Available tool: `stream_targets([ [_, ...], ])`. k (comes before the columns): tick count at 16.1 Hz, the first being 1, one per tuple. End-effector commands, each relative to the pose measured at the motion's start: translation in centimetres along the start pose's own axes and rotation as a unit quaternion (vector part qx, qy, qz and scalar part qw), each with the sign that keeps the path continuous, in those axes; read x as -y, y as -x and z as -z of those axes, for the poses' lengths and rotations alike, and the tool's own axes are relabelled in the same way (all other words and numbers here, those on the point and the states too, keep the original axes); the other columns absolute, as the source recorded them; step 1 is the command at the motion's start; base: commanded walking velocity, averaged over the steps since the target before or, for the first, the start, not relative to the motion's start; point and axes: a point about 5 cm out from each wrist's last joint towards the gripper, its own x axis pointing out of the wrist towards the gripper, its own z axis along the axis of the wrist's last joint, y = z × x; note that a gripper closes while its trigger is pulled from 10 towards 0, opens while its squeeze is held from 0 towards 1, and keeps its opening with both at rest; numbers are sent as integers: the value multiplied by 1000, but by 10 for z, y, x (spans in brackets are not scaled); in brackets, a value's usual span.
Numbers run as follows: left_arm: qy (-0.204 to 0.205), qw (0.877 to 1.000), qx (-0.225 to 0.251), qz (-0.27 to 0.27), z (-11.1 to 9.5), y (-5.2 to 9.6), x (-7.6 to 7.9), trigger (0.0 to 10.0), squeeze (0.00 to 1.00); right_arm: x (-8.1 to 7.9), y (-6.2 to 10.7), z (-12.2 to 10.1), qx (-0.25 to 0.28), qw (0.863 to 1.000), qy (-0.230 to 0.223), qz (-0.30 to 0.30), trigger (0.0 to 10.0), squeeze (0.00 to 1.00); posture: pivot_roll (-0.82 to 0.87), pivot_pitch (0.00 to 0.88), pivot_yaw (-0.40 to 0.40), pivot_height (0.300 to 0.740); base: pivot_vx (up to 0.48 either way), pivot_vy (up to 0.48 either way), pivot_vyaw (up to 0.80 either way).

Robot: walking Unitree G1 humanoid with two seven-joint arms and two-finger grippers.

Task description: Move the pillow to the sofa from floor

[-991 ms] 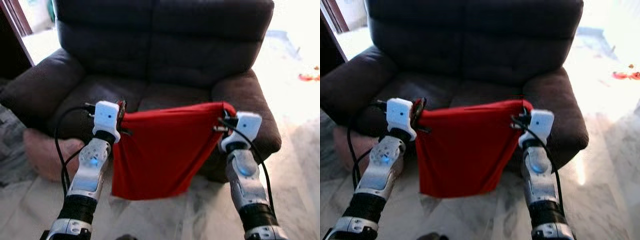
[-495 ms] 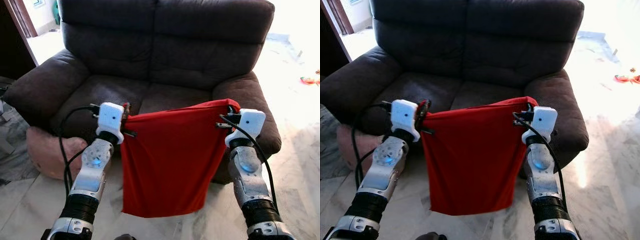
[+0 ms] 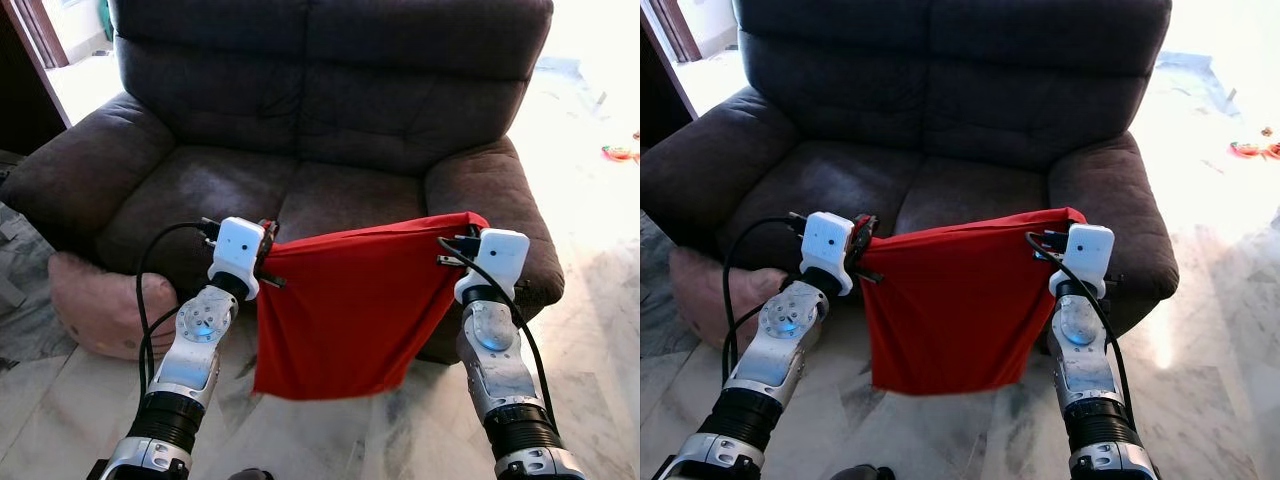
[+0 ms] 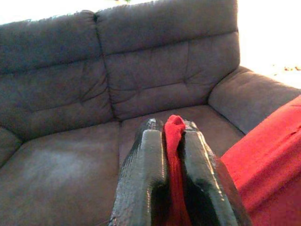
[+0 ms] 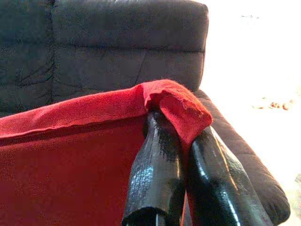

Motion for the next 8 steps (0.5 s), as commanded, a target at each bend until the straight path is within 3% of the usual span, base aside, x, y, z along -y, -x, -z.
stream_targets([
  [1, -19, 999, 20, -30, -6, 2, -20, 10000, 0, 24, -6, -12, 35, 998, -32, 44, 10000, 0, 85, 12, -42, 740, 0, 0, 0],
  [5, 12, 994, -37, -102, 26, 15, -35, 10000, 0, 15, 10, 30, -47, 998, -28, -13, 10000, 0, 77, 0, -39, 740, 0, 0, 0],
  [8, 27, 991, -29, -131, 26, 18, -43, 10000, 0, 14, 18, 42, -71, 997, -42, -12, 10000, 0, 77, 0, -38, 740, 0, 0, 0],
])
